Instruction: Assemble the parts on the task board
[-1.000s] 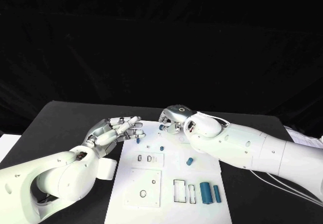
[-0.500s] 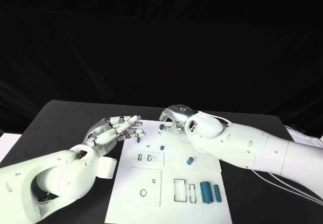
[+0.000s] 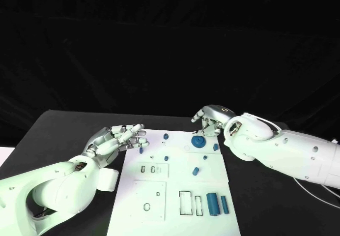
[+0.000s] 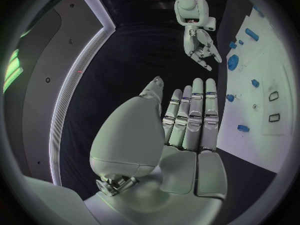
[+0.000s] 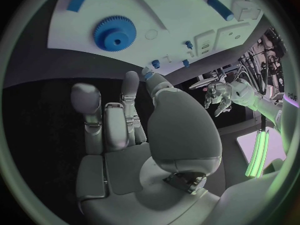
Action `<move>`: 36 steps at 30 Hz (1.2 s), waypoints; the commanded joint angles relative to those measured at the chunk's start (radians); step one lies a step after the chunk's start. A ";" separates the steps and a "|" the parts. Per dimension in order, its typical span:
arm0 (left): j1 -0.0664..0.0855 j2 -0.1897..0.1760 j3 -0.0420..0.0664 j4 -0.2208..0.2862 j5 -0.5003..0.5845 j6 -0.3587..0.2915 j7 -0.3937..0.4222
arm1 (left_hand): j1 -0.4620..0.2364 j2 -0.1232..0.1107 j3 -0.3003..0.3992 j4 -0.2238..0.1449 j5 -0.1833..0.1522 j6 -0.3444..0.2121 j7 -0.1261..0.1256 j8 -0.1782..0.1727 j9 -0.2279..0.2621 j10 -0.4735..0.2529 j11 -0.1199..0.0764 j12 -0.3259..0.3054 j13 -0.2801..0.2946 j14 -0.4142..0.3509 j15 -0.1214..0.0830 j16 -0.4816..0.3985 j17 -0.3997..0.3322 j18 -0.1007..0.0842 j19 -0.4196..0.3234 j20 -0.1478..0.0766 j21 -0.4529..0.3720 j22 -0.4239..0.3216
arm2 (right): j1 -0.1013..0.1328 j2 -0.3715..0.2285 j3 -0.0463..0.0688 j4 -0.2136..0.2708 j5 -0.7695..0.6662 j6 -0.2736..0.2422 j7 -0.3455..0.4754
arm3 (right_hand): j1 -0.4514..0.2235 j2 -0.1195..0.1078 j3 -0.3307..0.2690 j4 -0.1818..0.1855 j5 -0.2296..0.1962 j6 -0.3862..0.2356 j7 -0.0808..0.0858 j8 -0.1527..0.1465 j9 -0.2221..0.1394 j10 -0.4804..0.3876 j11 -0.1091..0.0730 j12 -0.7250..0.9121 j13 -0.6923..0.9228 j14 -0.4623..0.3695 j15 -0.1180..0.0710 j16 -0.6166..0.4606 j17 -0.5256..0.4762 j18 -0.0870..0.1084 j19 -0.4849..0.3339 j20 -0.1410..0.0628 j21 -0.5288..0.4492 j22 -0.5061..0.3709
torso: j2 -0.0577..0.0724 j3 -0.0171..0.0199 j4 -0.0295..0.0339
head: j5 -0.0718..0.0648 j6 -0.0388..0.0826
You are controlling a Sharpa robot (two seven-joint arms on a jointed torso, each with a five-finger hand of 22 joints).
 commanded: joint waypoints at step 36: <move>0.002 0.011 0.000 -0.013 0.010 0.027 0.002 | -0.002 0.001 0.000 -0.008 -0.004 0.000 0.006 -0.006 -0.001 0.002 0.007 -0.007 -0.001 0.001 0.003 -0.004 0.001 0.012 0.004 0.001 -0.005 -0.001 | -0.053 0.053 -0.003 -0.067 0.105 0.075 -0.084 | 0.135 0.063 -0.119 0.150 0.074 0.016 0.018 0.084 0.005 0.087 0.027 0.776 0.847 0.106 0.032 0.189 0.285 -0.042 0.020 0.032 0.209 0.279 | 0.001 0.0027 -0.0151 | 0.008 -0.007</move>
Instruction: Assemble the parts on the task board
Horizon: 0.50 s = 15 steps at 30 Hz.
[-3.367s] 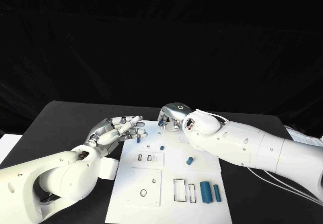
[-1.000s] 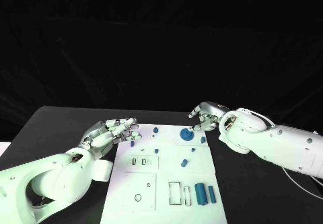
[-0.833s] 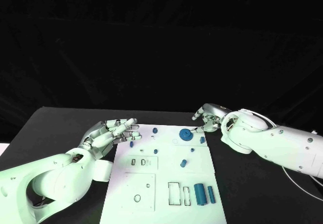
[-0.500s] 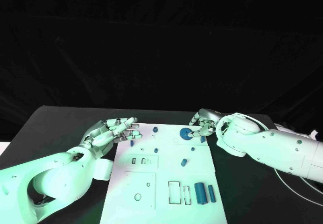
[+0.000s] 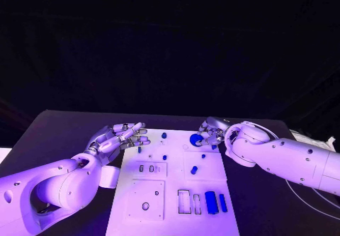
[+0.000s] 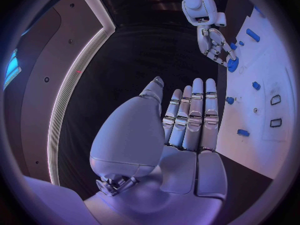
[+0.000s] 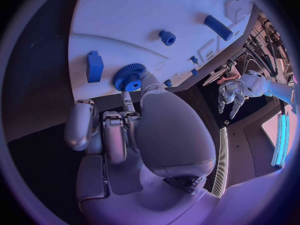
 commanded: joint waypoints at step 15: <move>0.002 0.004 0.001 0.000 0.002 0.025 -0.002 | -0.002 0.001 0.000 -0.008 -0.004 0.000 0.006 -0.006 -0.001 0.002 0.007 -0.006 -0.001 0.001 0.003 -0.004 0.001 0.012 0.004 0.001 -0.005 -0.002 | -0.011 0.014 0.000 -0.005 -0.163 0.004 -0.008 | 0.027 0.032 0.066 -0.054 -0.092 0.063 -0.012 0.023 0.003 0.098 -0.008 0.031 0.253 0.104 0.001 0.004 0.263 -0.024 0.034 -0.006 0.046 0.073 | 0.000 -0.0009 -0.0002 | 0.001 -0.007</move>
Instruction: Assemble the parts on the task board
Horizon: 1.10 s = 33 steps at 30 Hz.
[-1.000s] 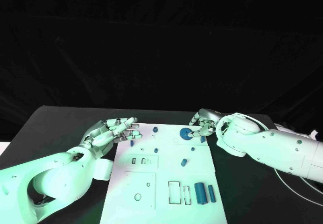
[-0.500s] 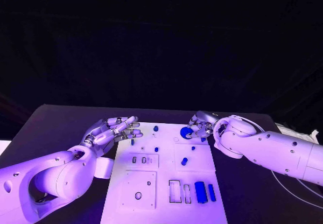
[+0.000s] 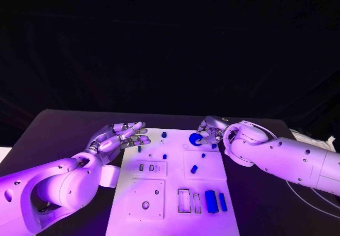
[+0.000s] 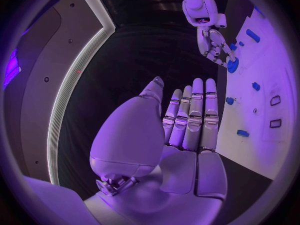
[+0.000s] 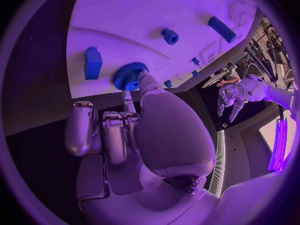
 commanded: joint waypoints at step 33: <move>0.001 0.005 0.001 -0.001 0.002 0.018 -0.016 | -0.001 0.006 0.002 -0.011 -0.004 0.003 0.005 -0.008 0.000 0.004 0.007 -0.010 0.000 0.003 0.003 -0.008 0.004 0.012 0.007 0.001 -0.008 -0.004 | -0.015 0.038 -0.007 0.048 -0.156 -0.110 -0.013 | -0.028 0.020 0.188 -0.025 0.042 0.074 -0.022 -0.007 0.012 0.104 -0.027 0.018 0.263 0.104 -0.015 0.004 0.263 -0.025 0.047 -0.016 0.055 0.102 | -0.001 -0.0002 0.0073 | 0.009 -0.006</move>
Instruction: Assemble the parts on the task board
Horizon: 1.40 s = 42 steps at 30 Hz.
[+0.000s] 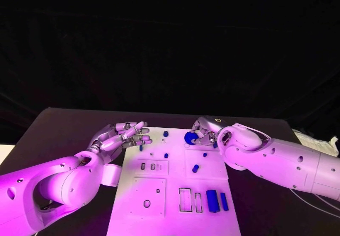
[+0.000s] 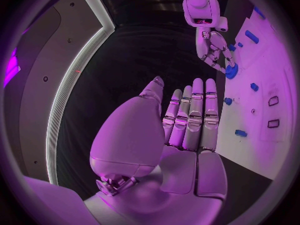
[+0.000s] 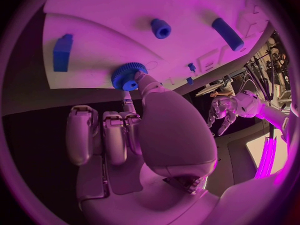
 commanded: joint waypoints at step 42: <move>0.001 0.009 0.000 0.000 0.001 0.023 -0.010 | 0.004 0.013 0.008 -0.010 -0.003 0.005 0.005 -0.006 0.000 0.005 0.006 -0.008 0.000 0.005 0.002 -0.007 0.004 0.013 0.009 0.001 -0.006 -0.003 | -0.004 0.204 -0.017 -0.049 -0.060 -0.016 -0.014 | -0.084 -0.020 0.034 -0.005 -0.031 -0.009 0.001 -0.061 0.010 0.098 0.013 -0.006 0.256 0.104 0.008 0.004 0.263 -0.012 0.008 0.009 0.008 0.013 | 0.001 0.0021 0.0010 | 0.030 -0.006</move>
